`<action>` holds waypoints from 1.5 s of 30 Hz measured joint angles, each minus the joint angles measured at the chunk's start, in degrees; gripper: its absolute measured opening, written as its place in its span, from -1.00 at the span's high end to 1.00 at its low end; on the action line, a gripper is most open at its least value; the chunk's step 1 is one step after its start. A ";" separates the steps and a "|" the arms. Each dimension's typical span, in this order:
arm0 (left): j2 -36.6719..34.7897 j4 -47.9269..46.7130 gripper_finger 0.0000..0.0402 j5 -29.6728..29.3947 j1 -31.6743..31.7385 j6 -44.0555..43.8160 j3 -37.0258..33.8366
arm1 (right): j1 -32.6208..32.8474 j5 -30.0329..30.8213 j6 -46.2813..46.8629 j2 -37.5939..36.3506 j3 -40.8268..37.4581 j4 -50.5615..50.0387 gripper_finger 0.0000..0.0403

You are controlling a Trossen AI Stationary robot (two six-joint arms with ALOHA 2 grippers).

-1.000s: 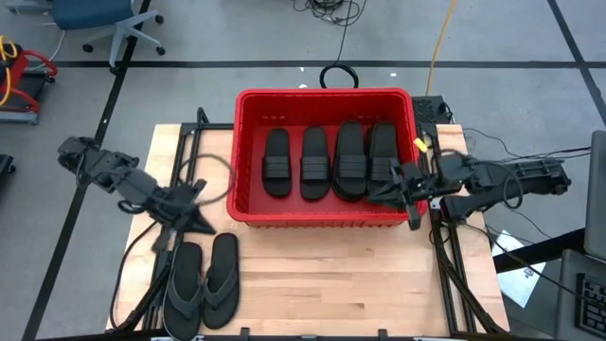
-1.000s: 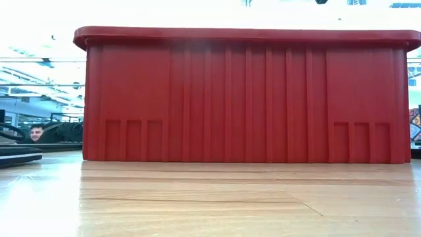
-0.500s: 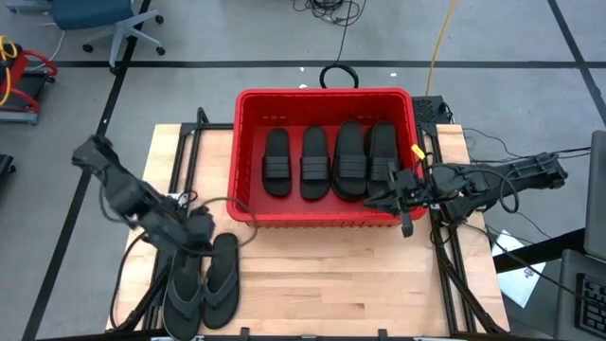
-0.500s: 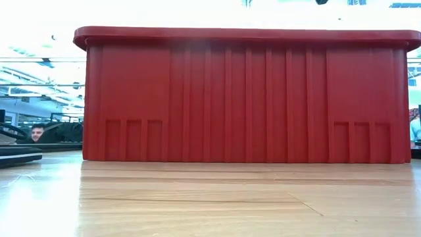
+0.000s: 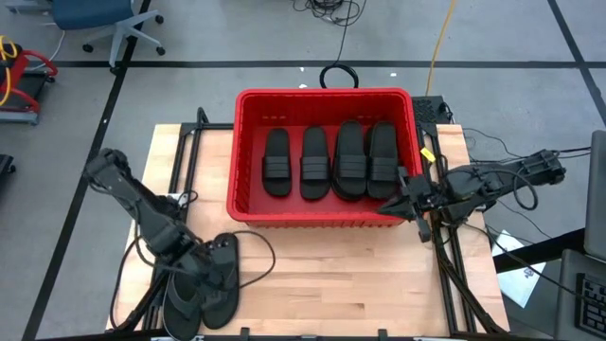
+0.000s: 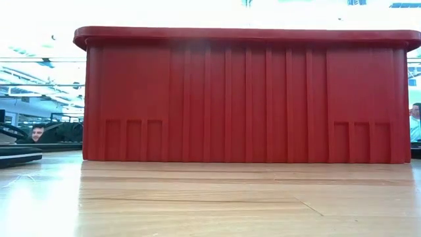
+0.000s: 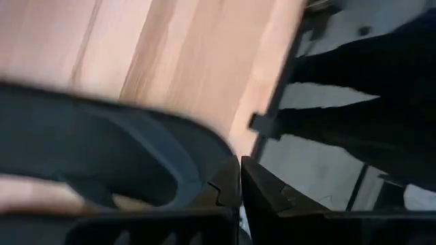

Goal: Pick and place slides into bin
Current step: Put the black slipper into the red bin

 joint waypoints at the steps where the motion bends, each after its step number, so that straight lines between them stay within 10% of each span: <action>1: 0.81 -0.77 0.93 0.38 -0.01 -1.35 0.00 | 0.12 0.00 0.01 -0.38 0.00 -0.70 1.00; 11: 3.67 -7.07 0.31 -2.21 2.06 -11.91 -1.26 | 0.40 -5.67 -1.85 -2.76 0.00 -2.06 1.00; 22: 3.25 14.00 -0.35 4.01 2.85 -16.77 -14.35 | 0.38 -7.85 -1.91 -2.92 0.00 -3.21 1.00; 45: 2.94 19.88 -0.35 6.50 5.64 -19.60 -21.77 | 0.36 -8.82 -2.06 -3.01 0.00 -3.35 1.00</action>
